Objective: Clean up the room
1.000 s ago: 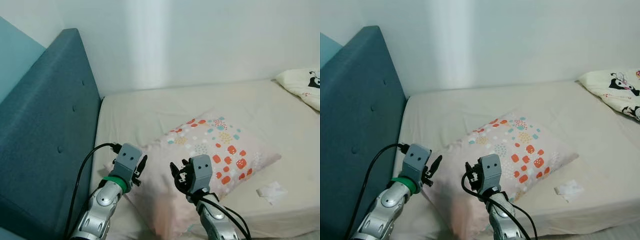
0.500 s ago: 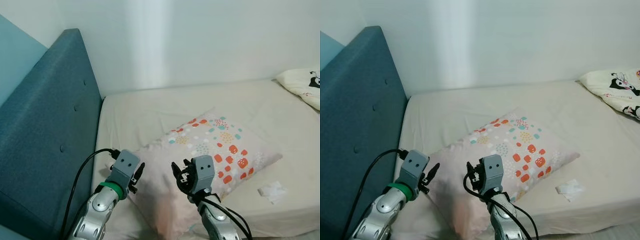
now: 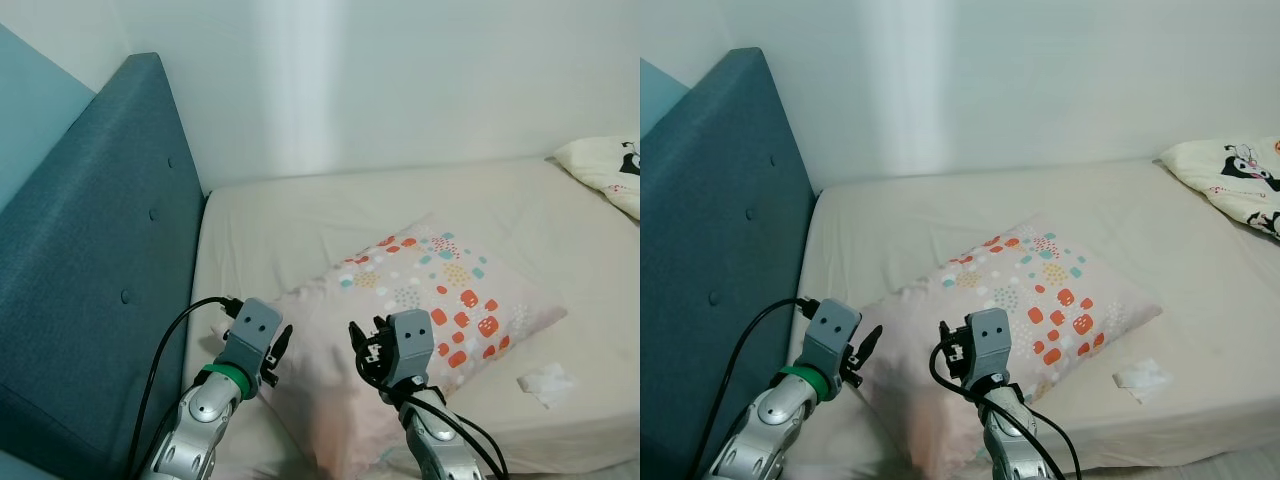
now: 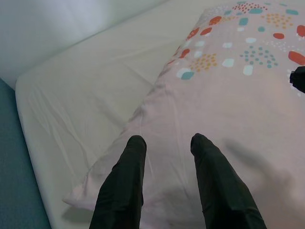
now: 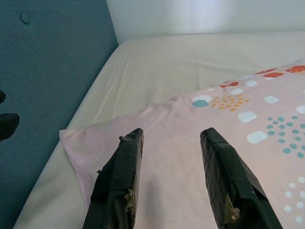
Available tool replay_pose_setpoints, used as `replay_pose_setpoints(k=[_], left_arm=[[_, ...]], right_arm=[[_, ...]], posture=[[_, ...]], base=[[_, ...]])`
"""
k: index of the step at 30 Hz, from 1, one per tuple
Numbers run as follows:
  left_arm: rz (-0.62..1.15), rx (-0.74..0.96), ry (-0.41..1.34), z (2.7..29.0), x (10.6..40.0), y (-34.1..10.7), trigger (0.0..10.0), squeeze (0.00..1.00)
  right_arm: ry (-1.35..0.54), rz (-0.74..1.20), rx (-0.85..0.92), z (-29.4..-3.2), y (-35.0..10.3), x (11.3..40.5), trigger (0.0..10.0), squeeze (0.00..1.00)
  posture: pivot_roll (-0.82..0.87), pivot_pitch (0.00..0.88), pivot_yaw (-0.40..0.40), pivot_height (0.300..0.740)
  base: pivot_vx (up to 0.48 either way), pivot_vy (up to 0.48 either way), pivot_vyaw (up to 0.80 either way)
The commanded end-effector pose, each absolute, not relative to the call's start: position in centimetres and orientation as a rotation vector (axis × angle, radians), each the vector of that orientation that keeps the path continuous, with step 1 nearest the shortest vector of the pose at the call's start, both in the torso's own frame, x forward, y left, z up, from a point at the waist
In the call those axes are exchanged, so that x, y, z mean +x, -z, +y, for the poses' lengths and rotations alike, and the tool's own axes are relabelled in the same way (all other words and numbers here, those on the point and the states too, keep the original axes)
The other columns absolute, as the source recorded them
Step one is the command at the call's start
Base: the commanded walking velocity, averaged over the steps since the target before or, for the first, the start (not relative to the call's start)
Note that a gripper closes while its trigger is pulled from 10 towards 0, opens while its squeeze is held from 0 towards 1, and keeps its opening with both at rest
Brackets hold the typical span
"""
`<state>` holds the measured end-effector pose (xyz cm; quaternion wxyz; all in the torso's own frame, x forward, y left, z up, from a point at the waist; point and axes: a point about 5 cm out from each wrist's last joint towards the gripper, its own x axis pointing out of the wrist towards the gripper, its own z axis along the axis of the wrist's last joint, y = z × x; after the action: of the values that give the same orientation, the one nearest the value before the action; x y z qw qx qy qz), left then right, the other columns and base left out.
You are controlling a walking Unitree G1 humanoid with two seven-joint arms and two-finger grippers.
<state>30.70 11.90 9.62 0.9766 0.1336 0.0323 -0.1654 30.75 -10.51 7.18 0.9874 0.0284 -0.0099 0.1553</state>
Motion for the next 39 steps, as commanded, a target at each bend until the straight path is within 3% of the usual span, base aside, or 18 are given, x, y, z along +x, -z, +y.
replay_pose_setpoints(k=[1,8,29,33,39], left_arm=[[0.088,0.265,0.327,12.1,30.7,-9.2,10.0,0.0],[0.086,0.268,0.33,12.1,30.8,-9.3,10.0,0.0],[0.083,0.275,0.327,12.1,30.9,-9.4,10.0,0.0],[0.08,0.274,0.323,12.2,30.9,-9.5,10.0,0.0],[0.077,0.274,0.323,12.2,30.9,-9.7,10.0,0.0]], right_arm=[[-0.31,-0.008,0.058,-10.5,-6.9,30.6,10.0,0.0],[-0.266,-0.012,0.065,-11.3,-7.1,30.9,10.0,0.0],[-0.262,-0.005,0.075,-11.1,-6.9,30.8,10.0,0.0],[-0.187,-0.017,0.093,-12.7,-7.4,31.1,10.0,0.0],[0.019,-0.106,0.113,-17.2,-8.9,30.4,10.0,0.0]], posture=[[-0.11,0.068,0.095,0.691],[-0.11,0.064,0.099,0.681],[-0.11,0.067,0.104,0.596],[-0.1,0.073,0.103,0.596],[-0.11,0.089,0.106,0.596]], base=[[0.0,0.0,0.0],[0.0,0.0,0.0],[0.0,0.0,0.0],[0.0,0.0,0.0],[0.0,0.0,0.0]])
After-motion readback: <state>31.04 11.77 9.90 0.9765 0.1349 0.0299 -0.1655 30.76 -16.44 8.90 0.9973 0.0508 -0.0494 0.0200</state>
